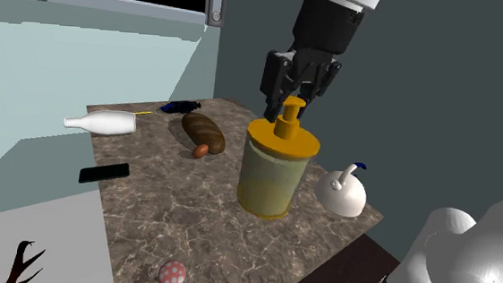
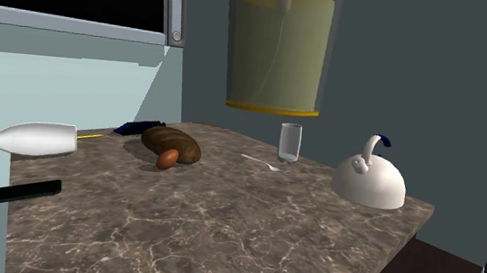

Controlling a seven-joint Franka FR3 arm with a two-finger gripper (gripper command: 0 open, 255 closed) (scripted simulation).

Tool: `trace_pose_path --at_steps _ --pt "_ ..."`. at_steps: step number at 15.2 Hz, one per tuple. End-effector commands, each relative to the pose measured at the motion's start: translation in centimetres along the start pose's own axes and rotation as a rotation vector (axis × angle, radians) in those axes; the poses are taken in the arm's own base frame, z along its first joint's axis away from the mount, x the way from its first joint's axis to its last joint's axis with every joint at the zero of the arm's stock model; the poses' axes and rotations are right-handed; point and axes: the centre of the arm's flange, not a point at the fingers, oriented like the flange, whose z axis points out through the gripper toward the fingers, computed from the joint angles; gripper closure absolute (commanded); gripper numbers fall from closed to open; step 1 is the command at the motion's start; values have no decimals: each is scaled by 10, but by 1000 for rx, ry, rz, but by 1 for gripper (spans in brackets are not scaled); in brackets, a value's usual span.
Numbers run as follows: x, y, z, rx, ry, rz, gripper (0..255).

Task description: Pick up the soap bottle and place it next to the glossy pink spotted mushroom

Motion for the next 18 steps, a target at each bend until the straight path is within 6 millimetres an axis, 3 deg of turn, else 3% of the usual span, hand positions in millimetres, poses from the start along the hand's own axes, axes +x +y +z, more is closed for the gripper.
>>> trace_pose_path --at_steps 1,3,18 --pt "-20 -17 -2 0 1 2 255" --pt "-40 -35 -5 0 1 2 255" --pt "-52 -33 73 0 1 2 255"
